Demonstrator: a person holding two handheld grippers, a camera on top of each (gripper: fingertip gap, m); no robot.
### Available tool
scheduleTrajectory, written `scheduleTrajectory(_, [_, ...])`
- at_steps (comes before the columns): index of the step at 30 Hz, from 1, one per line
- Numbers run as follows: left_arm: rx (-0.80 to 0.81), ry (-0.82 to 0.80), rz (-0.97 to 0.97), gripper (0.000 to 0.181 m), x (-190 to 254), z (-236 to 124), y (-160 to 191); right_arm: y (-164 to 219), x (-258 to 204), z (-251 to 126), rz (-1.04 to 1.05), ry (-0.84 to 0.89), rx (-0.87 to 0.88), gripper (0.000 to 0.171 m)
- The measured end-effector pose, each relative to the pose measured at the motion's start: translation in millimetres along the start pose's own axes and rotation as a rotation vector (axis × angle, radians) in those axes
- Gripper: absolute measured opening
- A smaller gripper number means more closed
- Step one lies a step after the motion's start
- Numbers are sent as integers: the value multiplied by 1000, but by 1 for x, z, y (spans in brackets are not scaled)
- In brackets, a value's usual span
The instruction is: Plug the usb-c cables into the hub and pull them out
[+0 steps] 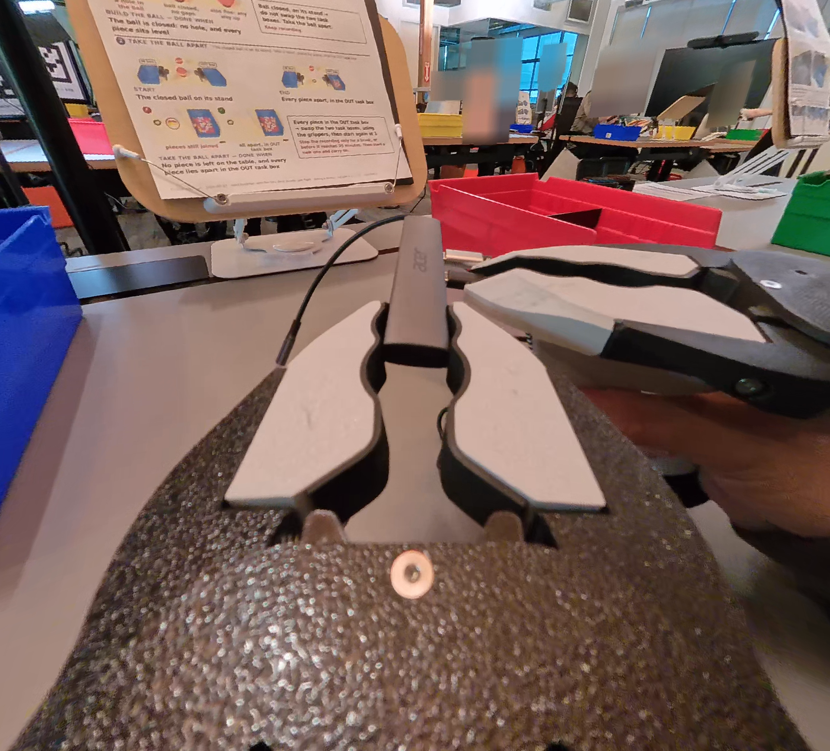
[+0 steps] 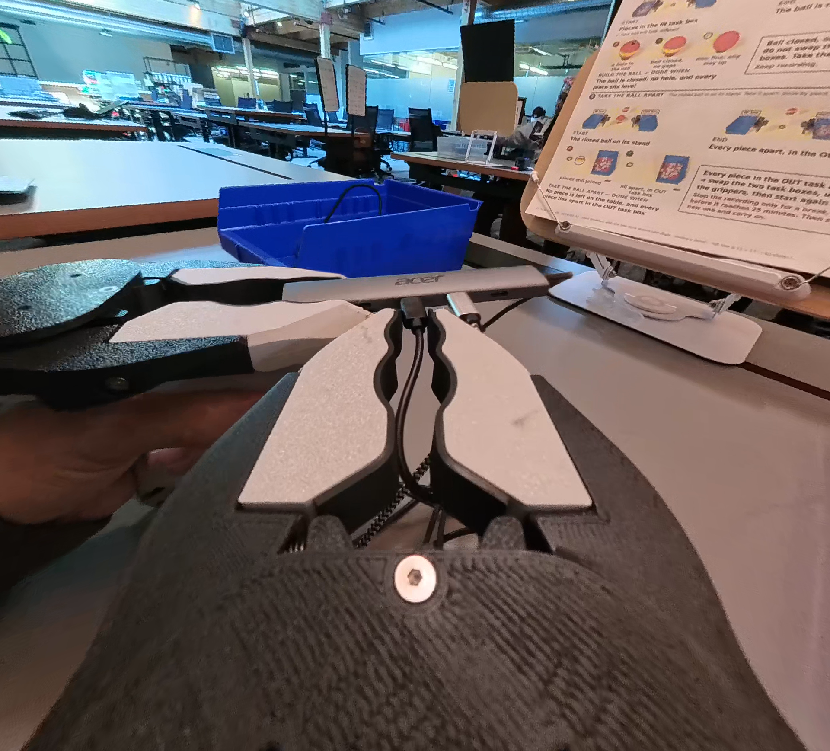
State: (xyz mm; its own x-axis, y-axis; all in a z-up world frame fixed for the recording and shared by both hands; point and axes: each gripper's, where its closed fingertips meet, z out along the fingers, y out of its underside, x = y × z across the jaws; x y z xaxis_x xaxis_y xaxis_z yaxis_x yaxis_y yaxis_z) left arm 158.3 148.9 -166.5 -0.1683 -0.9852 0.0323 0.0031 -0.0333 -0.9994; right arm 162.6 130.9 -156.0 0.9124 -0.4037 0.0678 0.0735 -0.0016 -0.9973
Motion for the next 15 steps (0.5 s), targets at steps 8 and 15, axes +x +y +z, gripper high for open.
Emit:
scheduleTrajectory(8, [20, -27, 93, 24, 3, -5, -15, -9, -4, -5, -15, -53, -27, 11])
scheduleTrajectory(15, [29, -28, 186, 24, 9, -7, -23, -16, -3, -13, -76, -78, -41, 11])
